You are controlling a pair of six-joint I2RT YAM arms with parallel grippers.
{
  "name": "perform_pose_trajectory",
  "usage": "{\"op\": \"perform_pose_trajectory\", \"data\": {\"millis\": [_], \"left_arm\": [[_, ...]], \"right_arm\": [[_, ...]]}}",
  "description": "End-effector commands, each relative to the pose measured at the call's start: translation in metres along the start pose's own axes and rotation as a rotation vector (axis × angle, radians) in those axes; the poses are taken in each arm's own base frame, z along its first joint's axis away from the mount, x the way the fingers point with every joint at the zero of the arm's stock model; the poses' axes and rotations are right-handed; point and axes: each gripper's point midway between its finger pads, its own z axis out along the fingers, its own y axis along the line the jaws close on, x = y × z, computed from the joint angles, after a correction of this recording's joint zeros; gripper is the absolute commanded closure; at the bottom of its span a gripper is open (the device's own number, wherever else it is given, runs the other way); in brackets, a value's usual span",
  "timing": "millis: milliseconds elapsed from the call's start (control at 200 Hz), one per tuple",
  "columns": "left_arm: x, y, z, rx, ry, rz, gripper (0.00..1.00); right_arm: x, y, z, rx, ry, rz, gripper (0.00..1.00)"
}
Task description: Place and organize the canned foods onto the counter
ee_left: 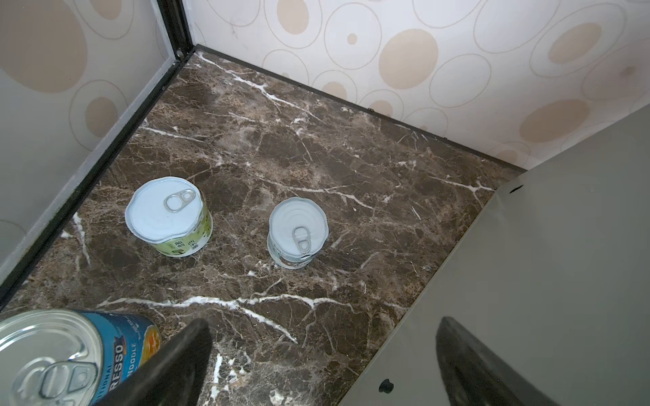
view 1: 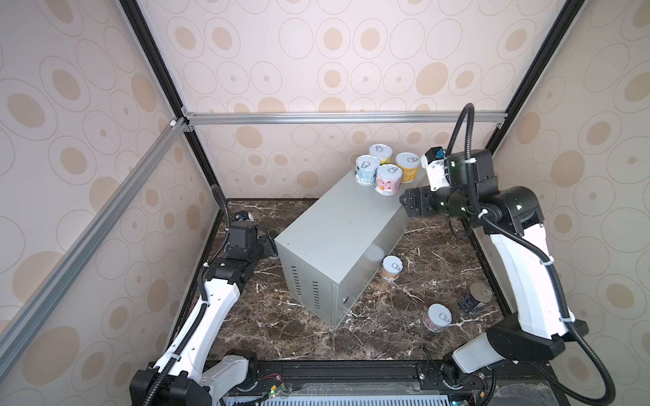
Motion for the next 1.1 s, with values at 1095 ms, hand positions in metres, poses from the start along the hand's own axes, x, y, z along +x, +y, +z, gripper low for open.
{"op": "perform_pose_trajectory", "data": {"millis": [1095], "left_arm": [[0.028,-0.001,0.076,-0.050,0.174,0.036,0.01]], "right_arm": [[0.237,-0.002,0.057,-0.095,0.061,0.363,0.03]]}}
